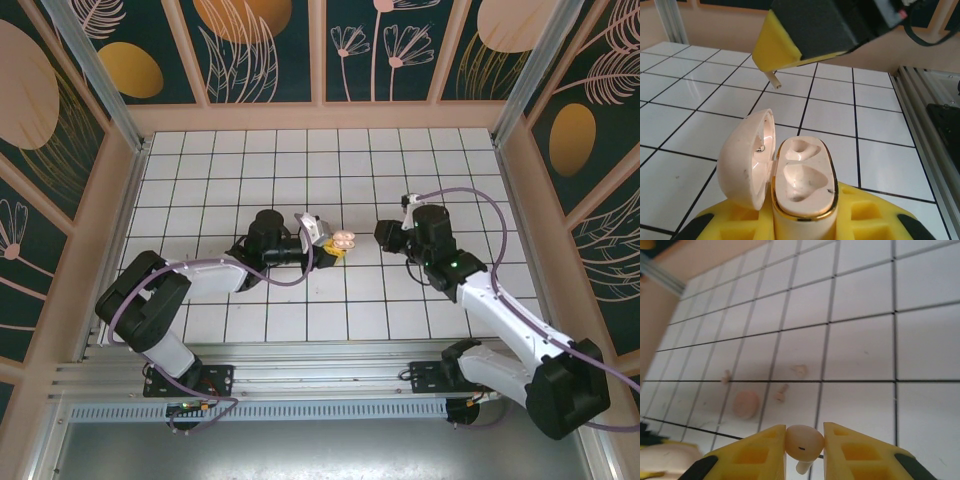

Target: Insert wireless bluetooth earbuds into charging case

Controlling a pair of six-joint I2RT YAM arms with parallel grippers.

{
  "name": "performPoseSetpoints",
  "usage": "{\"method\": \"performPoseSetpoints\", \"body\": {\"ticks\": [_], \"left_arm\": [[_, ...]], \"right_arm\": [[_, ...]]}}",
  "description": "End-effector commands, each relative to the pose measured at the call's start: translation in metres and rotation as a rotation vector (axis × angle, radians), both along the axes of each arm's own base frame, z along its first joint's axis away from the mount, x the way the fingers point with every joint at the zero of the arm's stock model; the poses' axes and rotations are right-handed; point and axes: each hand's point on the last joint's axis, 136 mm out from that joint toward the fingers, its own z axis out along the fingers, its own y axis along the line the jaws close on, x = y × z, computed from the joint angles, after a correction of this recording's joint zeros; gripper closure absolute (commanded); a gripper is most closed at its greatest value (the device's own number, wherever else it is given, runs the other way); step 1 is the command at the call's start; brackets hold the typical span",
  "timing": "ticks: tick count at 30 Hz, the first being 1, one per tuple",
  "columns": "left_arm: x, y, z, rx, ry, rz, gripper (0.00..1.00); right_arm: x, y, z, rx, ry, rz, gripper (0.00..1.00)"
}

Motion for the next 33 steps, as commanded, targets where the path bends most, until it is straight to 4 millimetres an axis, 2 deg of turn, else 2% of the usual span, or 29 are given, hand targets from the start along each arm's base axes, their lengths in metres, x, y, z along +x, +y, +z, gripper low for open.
{"method": "performPoseSetpoints", "body": {"ticks": [1, 6, 13, 17, 33], "left_arm": [[-0.001, -0.008, 0.016, -0.049, -0.025, -0.039, 0.78], [0.000, -0.009, 0.021, -0.057, -0.029, -0.039, 0.78], [0.001, -0.011, 0.025, -0.063, -0.031, -0.043, 0.78], [0.001, -0.011, 0.029, -0.068, -0.038, -0.042, 0.78], [0.000, -0.009, 0.037, -0.082, -0.048, -0.036, 0.78]], "right_arm": [[-0.004, 0.014, 0.029, 0.025, -0.172, 0.071, 0.77], [-0.012, 0.023, 0.039, 0.060, -0.236, 0.131, 0.77], [-0.028, 0.048, 0.046, 0.046, -0.287, 0.244, 0.76], [-0.030, 0.056, 0.044, 0.026, -0.291, 0.271, 0.76], [-0.039, 0.060, 0.025, -0.011, -0.246, 0.316, 0.76]]}}
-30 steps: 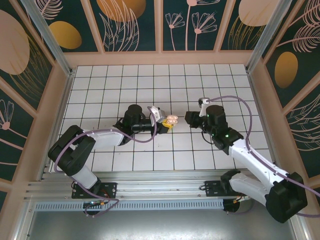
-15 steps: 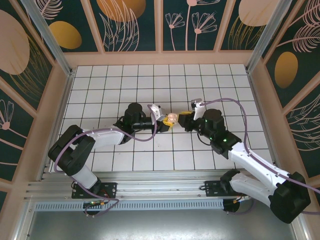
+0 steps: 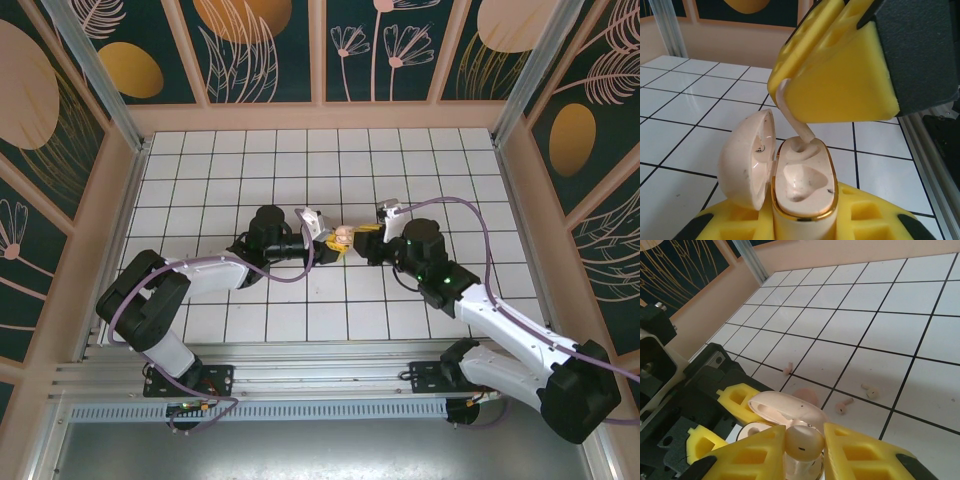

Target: Insert wireless bluetooth earbuds into charging case

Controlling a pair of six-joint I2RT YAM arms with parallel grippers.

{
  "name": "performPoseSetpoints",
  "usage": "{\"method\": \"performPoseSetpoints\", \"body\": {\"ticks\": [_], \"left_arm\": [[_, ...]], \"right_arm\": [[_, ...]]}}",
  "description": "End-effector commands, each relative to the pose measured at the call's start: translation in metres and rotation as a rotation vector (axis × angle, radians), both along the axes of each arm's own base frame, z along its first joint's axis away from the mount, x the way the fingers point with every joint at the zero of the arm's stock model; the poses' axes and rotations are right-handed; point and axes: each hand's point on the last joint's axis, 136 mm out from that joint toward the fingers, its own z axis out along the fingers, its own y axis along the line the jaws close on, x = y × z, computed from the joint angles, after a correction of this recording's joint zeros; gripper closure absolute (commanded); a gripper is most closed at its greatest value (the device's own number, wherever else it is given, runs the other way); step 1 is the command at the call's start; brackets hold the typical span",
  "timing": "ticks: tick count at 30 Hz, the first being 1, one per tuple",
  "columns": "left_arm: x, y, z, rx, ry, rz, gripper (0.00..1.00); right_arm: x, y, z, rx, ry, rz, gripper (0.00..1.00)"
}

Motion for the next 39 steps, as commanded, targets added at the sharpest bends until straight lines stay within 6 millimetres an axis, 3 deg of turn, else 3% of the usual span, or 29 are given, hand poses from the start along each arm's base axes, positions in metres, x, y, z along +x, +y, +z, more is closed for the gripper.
{"method": "performPoseSetpoints", "body": {"ticks": [1, 19, 39], "left_arm": [[-0.003, -0.003, 0.024, -0.053, -0.041, -0.018, 0.78], [-0.006, 0.001, 0.045, -0.100, -0.065, -0.001, 0.78], [-0.002, 0.002, 0.054, -0.116, -0.083, 0.021, 0.78]], "right_arm": [[-0.006, 0.006, -0.003, -0.012, -0.012, 0.040, 0.76], [-0.008, -0.004, -0.014, -0.092, -0.026, -0.020, 0.77], [-0.028, 0.010, -0.015, -0.080, -0.001, 0.100, 0.72]]}}
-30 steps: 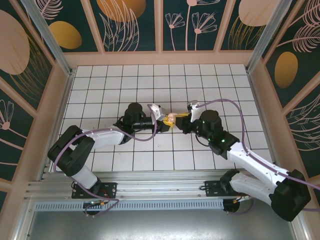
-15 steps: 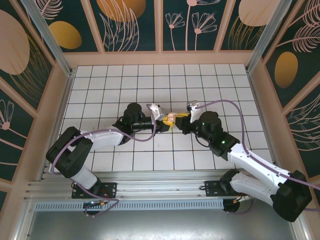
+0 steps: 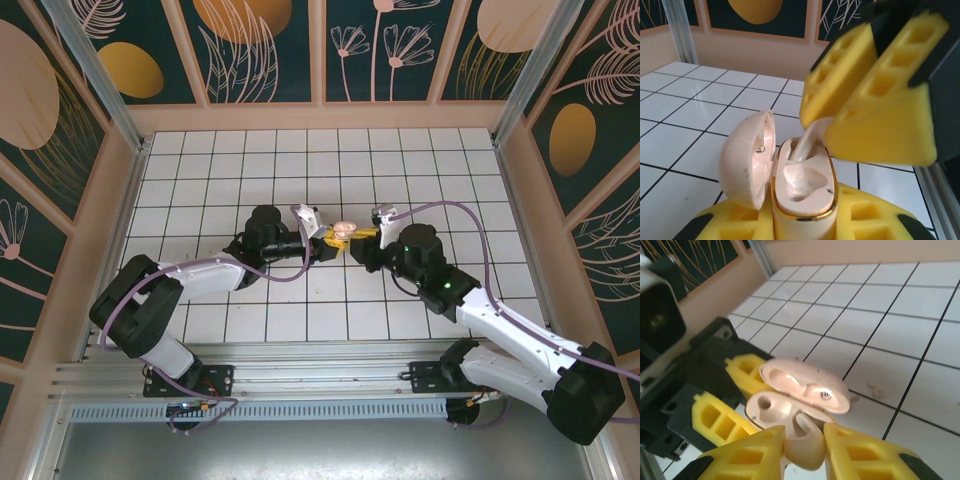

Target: Insert wireless bluetooth earbuds into charging case

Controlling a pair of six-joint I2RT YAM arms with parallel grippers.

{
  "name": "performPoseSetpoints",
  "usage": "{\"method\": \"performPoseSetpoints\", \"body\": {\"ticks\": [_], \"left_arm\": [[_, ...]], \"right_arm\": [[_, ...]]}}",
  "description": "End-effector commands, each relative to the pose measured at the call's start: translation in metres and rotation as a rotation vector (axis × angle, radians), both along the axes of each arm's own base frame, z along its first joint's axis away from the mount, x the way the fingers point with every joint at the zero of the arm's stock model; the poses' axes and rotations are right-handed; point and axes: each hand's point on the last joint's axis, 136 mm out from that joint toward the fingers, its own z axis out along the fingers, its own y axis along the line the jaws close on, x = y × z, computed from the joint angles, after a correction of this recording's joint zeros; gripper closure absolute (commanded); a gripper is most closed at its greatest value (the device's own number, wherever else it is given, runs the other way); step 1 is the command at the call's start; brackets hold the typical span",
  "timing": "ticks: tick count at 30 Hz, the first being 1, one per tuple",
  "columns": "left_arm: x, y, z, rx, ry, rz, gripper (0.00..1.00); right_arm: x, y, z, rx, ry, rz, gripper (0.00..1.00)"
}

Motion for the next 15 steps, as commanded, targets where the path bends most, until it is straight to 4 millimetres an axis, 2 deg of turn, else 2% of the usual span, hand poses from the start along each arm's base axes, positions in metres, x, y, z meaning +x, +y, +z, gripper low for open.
{"method": "performPoseSetpoints", "body": {"ticks": [1, 10, 15], "left_arm": [[-0.004, -0.001, 0.038, -0.084, -0.089, -0.017, 0.78], [-0.007, -0.001, 0.036, -0.080, -0.086, -0.031, 0.78], [0.001, 0.000, 0.028, -0.046, -0.079, 0.012, 0.78]], "right_arm": [[-0.013, 0.003, -0.016, -0.037, 0.039, 0.052, 0.70], [-0.008, 0.000, 0.007, 0.016, -0.014, 0.020, 0.58], [0.000, -0.014, 0.013, 0.048, 0.020, -0.048, 0.57]]}}
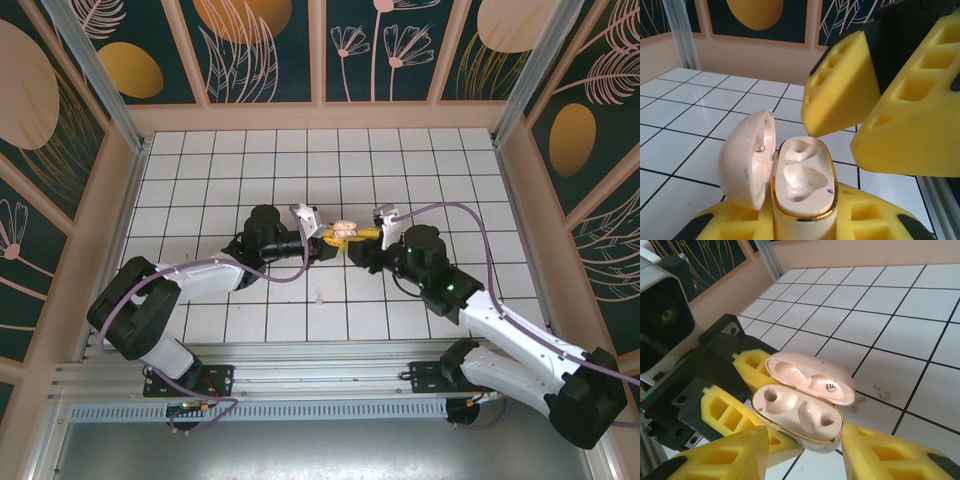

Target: Insert wireless bluetooth earbuds into charging case

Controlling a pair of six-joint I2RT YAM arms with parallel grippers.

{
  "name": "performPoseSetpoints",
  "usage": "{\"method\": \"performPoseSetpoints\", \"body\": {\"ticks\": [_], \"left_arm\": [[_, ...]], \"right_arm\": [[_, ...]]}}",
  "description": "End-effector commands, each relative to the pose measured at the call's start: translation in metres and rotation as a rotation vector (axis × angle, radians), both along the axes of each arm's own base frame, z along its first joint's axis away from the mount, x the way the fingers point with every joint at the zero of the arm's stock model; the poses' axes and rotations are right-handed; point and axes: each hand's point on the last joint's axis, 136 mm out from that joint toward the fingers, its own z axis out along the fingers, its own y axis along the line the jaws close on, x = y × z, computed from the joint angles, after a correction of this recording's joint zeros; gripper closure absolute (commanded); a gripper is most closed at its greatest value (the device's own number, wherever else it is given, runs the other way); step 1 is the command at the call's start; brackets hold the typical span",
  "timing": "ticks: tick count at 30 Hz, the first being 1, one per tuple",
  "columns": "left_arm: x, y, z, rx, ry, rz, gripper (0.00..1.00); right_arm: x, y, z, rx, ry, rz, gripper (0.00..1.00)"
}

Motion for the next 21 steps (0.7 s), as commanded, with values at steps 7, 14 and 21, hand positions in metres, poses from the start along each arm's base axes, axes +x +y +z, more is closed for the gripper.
{"method": "performPoseSetpoints", "body": {"ticks": [7, 14, 21], "left_arm": [[0.012, 0.006, 0.012, -0.010, -0.030, 0.095, 0.78], [0.028, 0.009, 0.000, 0.034, 0.020, 0.177, 0.78], [0.038, 0.016, -0.015, 0.036, 0.103, 0.235, 0.78]], "right_arm": [[0.003, -0.017, -0.008, 0.045, 0.149, -0.037, 0.56], [0.002, -0.016, -0.023, 0.003, 0.237, -0.045, 0.56], [0.001, -0.033, -0.041, -0.048, 0.413, -0.188, 0.58]]}}
